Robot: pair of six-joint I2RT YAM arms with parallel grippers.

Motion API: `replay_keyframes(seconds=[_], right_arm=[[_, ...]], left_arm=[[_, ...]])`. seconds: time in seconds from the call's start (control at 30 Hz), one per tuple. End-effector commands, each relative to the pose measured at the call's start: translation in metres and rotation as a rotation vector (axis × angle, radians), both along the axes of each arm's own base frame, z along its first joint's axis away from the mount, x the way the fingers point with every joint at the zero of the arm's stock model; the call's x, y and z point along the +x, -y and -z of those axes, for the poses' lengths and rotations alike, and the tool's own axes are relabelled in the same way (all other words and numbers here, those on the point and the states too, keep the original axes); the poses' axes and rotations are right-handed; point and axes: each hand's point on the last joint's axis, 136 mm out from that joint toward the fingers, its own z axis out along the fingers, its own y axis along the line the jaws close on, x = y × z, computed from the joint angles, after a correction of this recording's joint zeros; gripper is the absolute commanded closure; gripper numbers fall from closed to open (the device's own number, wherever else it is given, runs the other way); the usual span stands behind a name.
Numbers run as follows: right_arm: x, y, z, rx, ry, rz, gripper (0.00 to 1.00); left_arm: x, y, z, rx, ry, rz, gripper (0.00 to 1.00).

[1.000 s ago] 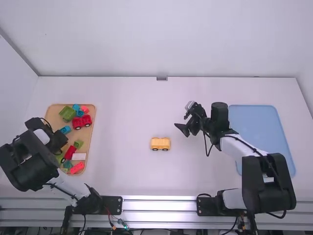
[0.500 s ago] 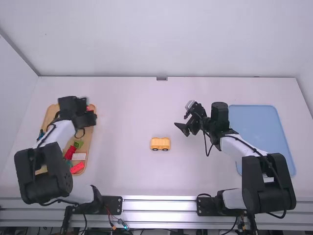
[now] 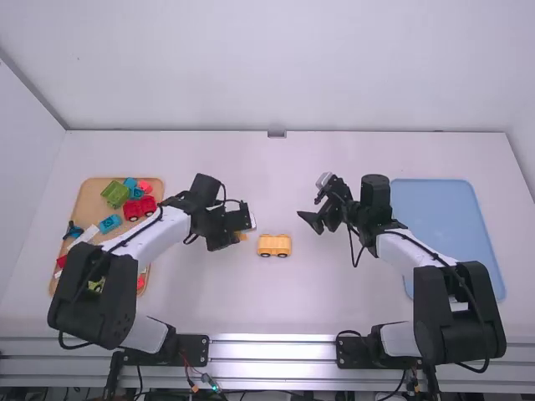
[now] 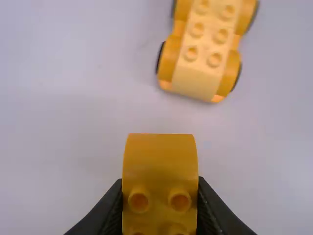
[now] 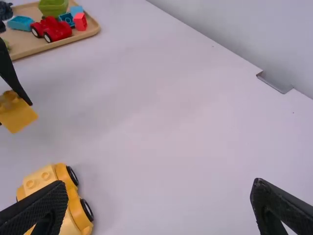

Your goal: Assemble lego blocks to make yellow taxi

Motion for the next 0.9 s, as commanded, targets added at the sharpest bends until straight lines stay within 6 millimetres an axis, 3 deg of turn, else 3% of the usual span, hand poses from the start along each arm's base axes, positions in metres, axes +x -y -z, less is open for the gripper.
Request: replay_keyframes(seconds=[0.0,0.23,0.57,0.87], right_arm=[[-0.008,-0.007,-0.008,0.042,0.002,-0.054,0.01],[-0.011,-0.009,-0.009,0.053,-0.006,-0.074,0.01],[-0.012,-0.009,-0.008,0.055,-0.01,-0.073,0.02],[-0.013,-0.009,-0.006,0.049,-0.019,-0.076,0.01]], left_arm=[[-0.007,0.002,0.009,0.03,0.028,0.148,0.99],[-0.023,-0.001,0.037,0.066,-0.038,0.288,0.98],[-0.014,-0.002,0.06,0.076,-0.068,0.235,0.95],[-0.012,-0.004,0.067,0.082,-0.065,0.25,0.59]])
